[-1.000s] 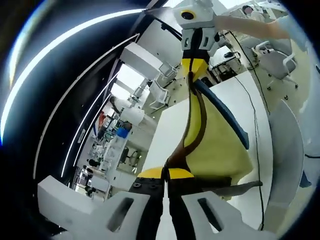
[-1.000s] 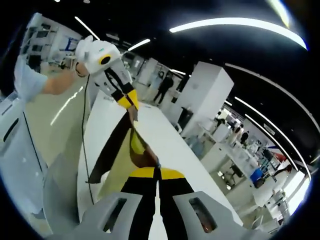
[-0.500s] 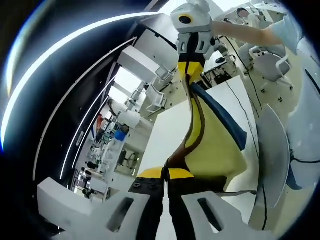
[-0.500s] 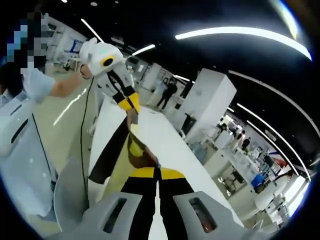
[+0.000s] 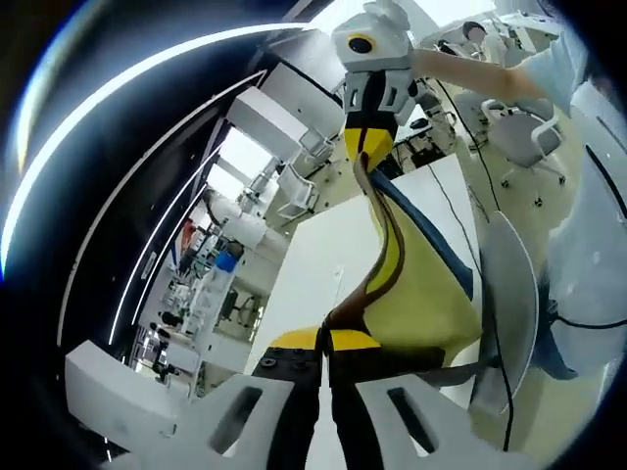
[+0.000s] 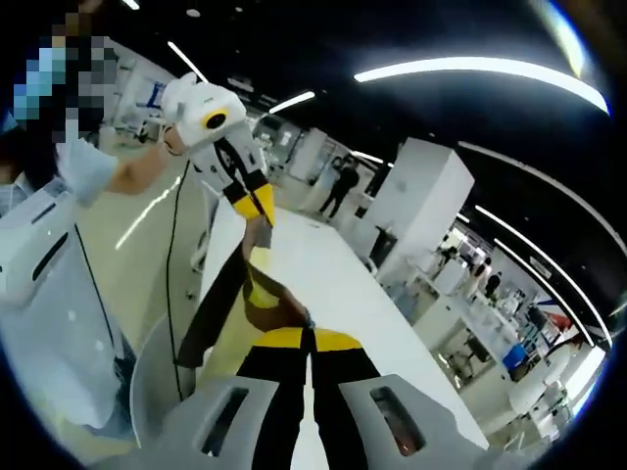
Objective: Fold the garment on the visible template until the final outline fits inside the template.
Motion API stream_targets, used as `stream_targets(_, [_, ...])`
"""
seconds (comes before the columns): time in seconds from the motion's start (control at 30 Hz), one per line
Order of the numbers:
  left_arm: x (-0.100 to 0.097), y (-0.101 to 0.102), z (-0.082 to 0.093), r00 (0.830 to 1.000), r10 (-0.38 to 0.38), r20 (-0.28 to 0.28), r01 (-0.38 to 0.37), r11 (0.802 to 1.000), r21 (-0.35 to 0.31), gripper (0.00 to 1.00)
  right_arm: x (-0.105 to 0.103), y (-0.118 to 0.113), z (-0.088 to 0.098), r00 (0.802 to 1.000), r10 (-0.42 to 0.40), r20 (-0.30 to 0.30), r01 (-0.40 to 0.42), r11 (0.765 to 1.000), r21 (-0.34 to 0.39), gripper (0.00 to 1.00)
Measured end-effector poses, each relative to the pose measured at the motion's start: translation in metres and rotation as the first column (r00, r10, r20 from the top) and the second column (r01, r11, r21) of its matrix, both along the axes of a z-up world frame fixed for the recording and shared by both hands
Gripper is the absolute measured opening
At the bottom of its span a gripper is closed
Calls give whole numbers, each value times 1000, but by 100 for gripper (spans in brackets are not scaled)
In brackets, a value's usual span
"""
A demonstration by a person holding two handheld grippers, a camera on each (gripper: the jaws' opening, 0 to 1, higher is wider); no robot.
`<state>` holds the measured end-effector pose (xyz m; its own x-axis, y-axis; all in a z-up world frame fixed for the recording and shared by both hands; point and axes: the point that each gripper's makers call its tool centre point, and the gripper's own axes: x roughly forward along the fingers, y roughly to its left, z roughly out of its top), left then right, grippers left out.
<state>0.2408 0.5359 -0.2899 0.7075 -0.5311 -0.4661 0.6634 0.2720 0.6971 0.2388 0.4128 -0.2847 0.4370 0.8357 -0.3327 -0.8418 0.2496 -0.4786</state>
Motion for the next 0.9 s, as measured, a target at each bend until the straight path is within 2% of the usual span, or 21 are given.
stream_targets(0.17, [-2,-3,-15,999,-4,-39,4,1000,-4,0,-5,5,-16,999,15,-42,-15,1000,3,1])
stream_targets(0.33, [2,-4,-35,997,-4,-83,4,1000,-8,0,-4,6,-41,996,19,-88,-20,1000,-14,1])
stream_targets(0.5, [10,-4,-50,994,3,-114,-4,1000,-7,0,6,3,-59,992,8,-125,-10,1000,-22,1])
stream_targets(0.9, [30,-5,-77,985,0,-173,-4,1000,-23,0,35,0,-86,986,-22,-166,17,999,-33,1])
